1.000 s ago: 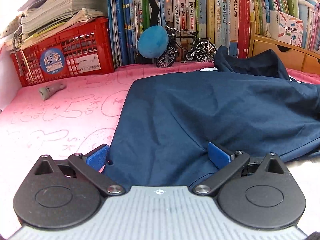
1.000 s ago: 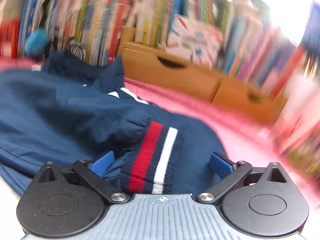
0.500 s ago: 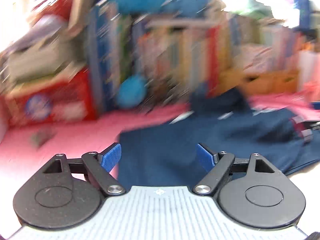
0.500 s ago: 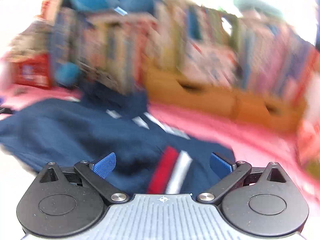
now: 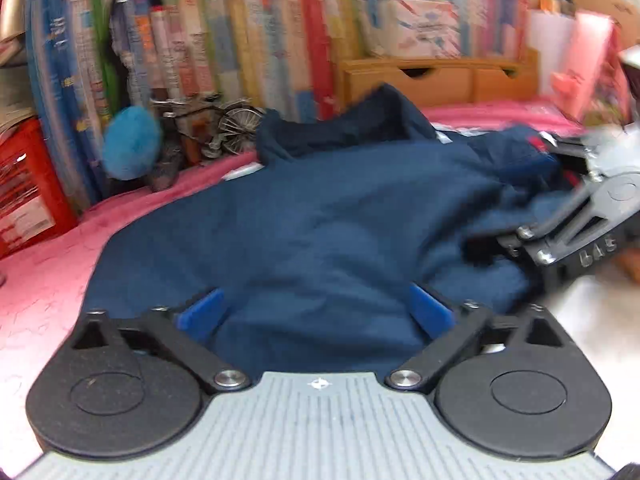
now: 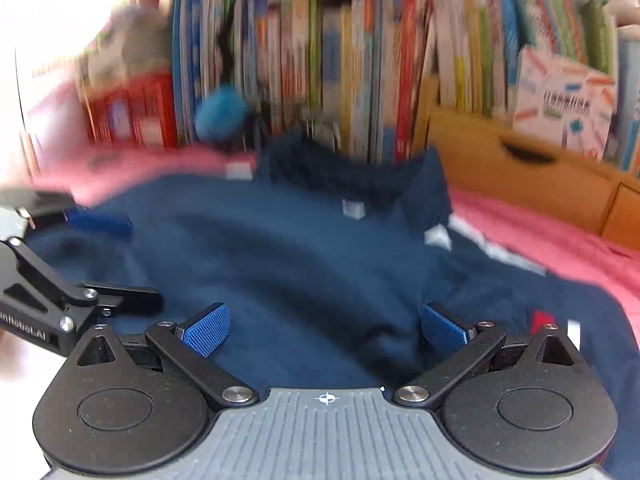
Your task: Fold clothes
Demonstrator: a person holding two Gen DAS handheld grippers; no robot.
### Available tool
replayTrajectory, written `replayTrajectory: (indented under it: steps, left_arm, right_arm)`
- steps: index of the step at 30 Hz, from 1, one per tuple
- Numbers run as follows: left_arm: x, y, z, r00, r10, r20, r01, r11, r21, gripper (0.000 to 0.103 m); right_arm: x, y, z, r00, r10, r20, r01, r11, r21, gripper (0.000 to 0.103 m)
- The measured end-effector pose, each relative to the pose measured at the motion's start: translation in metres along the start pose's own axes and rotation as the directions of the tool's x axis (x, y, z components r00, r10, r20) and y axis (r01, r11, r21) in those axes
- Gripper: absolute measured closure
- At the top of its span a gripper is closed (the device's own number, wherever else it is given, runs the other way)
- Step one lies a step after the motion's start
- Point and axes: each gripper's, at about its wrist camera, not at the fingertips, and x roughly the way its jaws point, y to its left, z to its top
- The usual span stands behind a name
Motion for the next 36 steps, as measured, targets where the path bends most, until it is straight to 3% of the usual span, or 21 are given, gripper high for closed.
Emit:
replayTrajectory:
  steps: [9, 29, 36]
  left_arm:
    - [0.005, 0.008, -0.001, 0.999, -0.028, -0.028, 0.027, 0.998, -0.052, 0.000]
    - [0.001, 0.009, -0.002, 1.000, -0.015, -0.026, 0.014, 0.999, -0.049, 0.000]
    - [-0.033, 0.059, -0.033, 0.984, 0.169, -0.053, -0.174, 0.978, -0.116, 0.000]
  right_arm:
    - [-0.005, -0.024, -0.009, 0.997, -0.073, -0.006, 0.073, 0.997, -0.032, 0.001]
    - [-0.004, -0.030, -0.007, 0.999, -0.042, -0.016, 0.042, 0.999, -0.026, 0.000]
    - [-0.004, -0.030, -0.007, 0.999, -0.041, -0.018, 0.040, 0.999, -0.024, 0.000]
